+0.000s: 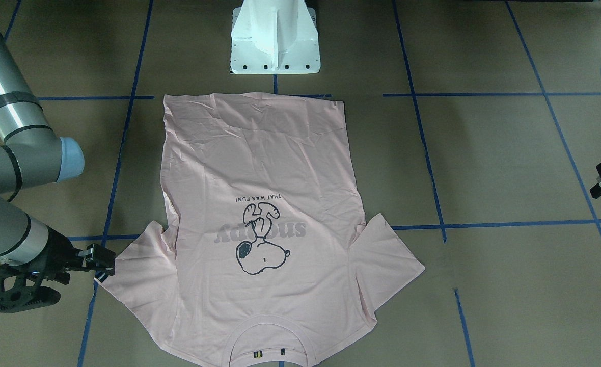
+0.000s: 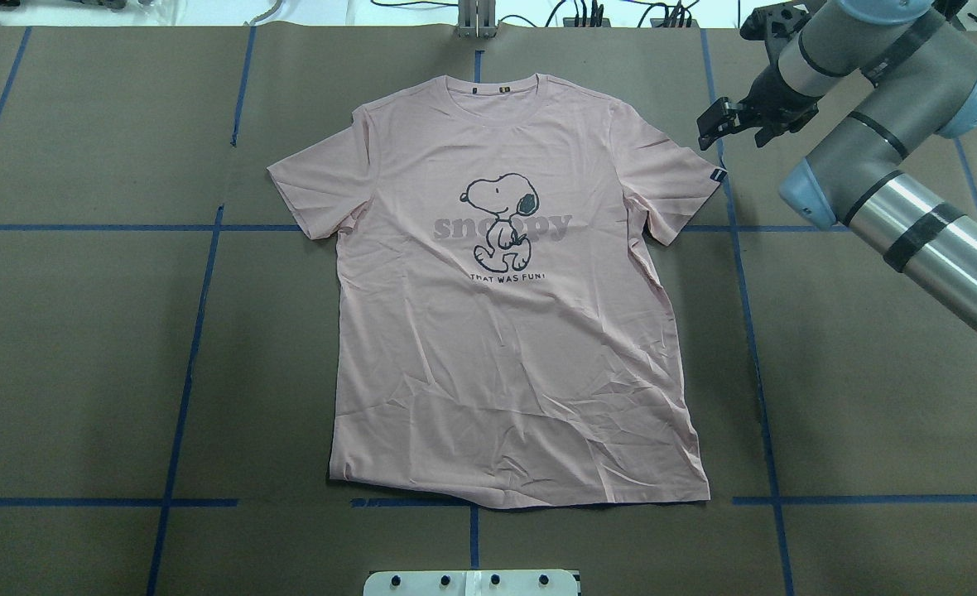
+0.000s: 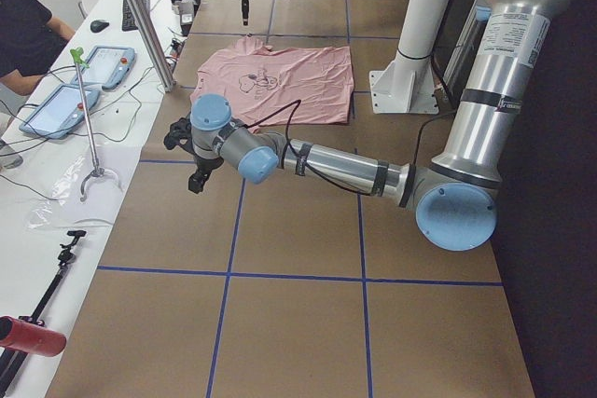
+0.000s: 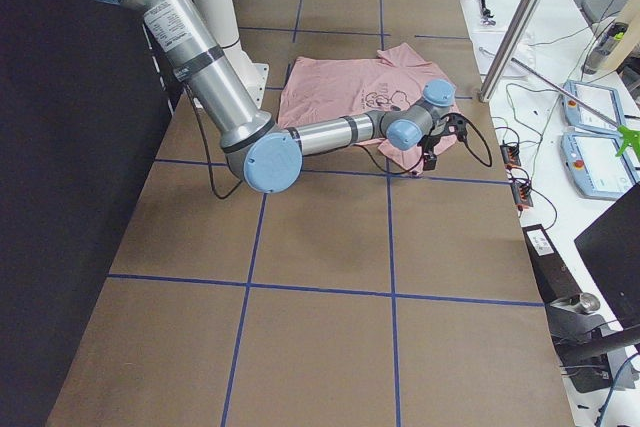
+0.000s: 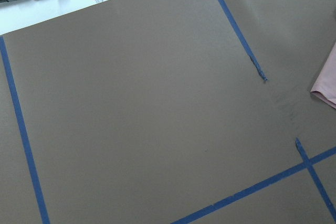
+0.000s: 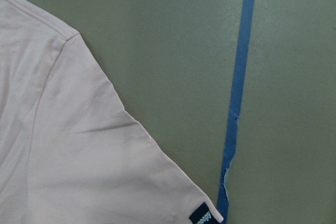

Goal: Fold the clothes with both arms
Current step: 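Lower the right gripper along the shoulder toward the shirt collar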

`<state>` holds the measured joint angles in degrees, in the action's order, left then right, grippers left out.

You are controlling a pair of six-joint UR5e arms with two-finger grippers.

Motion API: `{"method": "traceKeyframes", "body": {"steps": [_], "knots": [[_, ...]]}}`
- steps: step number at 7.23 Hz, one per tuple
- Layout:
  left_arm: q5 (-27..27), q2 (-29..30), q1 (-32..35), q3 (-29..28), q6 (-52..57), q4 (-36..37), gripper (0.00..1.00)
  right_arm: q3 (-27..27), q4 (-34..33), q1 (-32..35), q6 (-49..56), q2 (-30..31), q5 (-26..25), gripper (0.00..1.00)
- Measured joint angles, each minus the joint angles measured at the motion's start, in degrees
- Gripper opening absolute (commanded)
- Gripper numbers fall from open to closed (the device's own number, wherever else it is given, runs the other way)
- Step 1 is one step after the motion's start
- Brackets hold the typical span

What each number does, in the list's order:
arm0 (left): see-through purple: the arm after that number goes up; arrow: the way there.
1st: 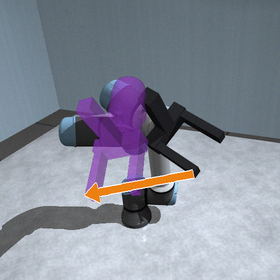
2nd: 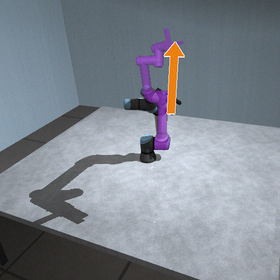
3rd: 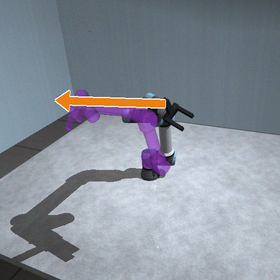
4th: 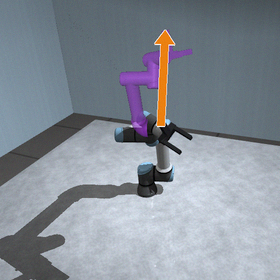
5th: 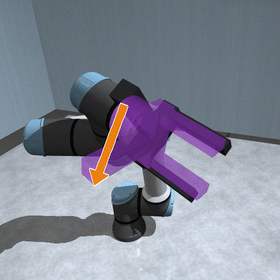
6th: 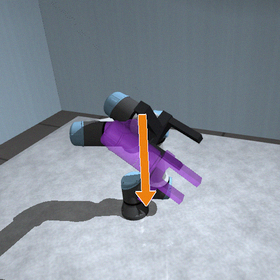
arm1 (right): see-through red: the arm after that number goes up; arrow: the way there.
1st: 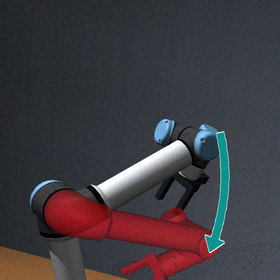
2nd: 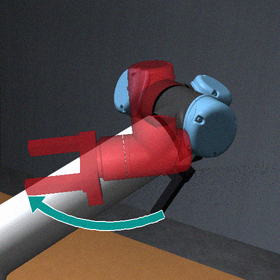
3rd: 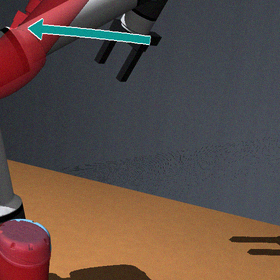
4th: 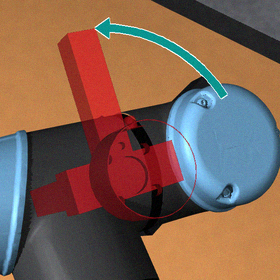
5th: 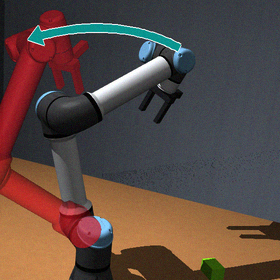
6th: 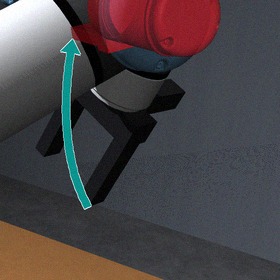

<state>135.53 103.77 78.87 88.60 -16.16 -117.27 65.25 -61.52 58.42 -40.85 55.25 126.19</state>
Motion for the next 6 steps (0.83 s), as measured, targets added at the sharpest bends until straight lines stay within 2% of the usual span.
{"method": "traceKeyframes", "body": {"steps": [1,2,6], "knots": [[0.0,0.3,0.0,0.1,-0.9,-0.4,1.0,-1.3,0.5,-0.7,-0.5,-0.2,-0.7,0.95],[0.0,0.5,0.0,0.2,-1.4,-0.6,1.0,-2.2,0.6,-1.2,-0.7,-0.2,-1.0,0.88],[0.1,0.6,0.1,0.1,-1.5,-0.7,1.0,-4.2,0.6,-2.5,-0.7,-0.2,-2.9,0.81]]}}
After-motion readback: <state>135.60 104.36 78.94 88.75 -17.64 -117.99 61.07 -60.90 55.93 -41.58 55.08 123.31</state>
